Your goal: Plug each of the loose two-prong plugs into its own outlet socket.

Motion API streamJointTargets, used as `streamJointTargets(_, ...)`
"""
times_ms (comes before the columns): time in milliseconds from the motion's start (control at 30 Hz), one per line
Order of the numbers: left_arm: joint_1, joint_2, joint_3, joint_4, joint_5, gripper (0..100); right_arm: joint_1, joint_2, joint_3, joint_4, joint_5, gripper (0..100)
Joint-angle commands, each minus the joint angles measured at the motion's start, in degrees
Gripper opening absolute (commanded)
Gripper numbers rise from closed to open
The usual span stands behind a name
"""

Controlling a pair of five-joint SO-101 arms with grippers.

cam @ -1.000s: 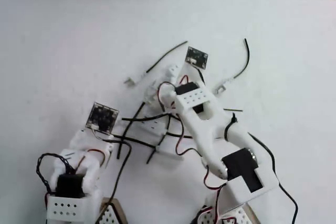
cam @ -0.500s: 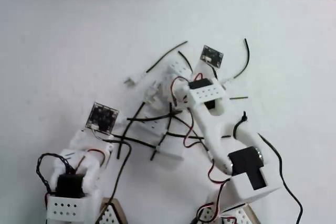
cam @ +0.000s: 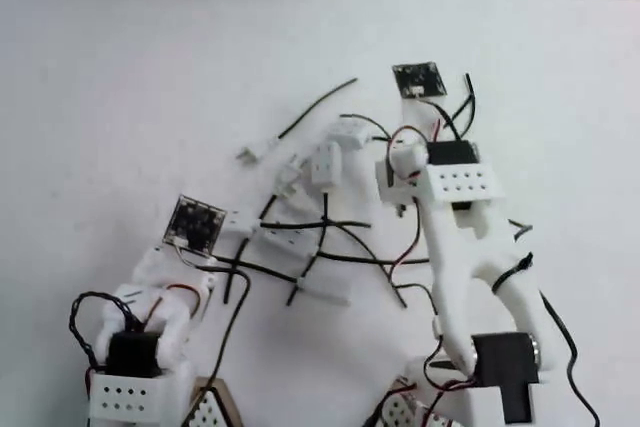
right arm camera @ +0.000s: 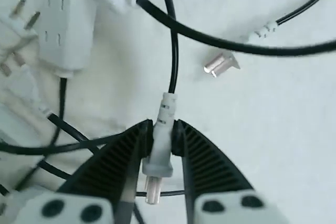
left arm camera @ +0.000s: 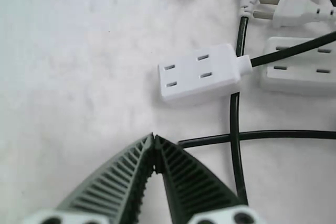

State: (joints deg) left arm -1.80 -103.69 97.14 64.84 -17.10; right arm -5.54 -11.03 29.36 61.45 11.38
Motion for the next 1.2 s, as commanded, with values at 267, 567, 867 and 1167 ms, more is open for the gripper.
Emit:
streamJointTargets(267, 0.57, -0.84, -0.26, -1.49, 0.35, 2, 6.81, 11.74, -2.55, 0.66, 27.08, 2.1)
streamJointTargets(567, 0.57, -0.84, -0.26, -1.49, 0.35, 2, 6.29, 19.65, -9.85, 9.98, 27.08, 4.3)
streamJointTargets(867, 0.57, -0.84, -0.26, -1.32, 0.35, 2, 6.46, 32.92, -28.04, 27.74, 26.64, 5.7)
streamJointTargets(1167, 0.57, -0.84, -0.26, -1.23, 0.35, 2, 7.08, 40.40, -37.36, 36.97, 26.29, 5.9)
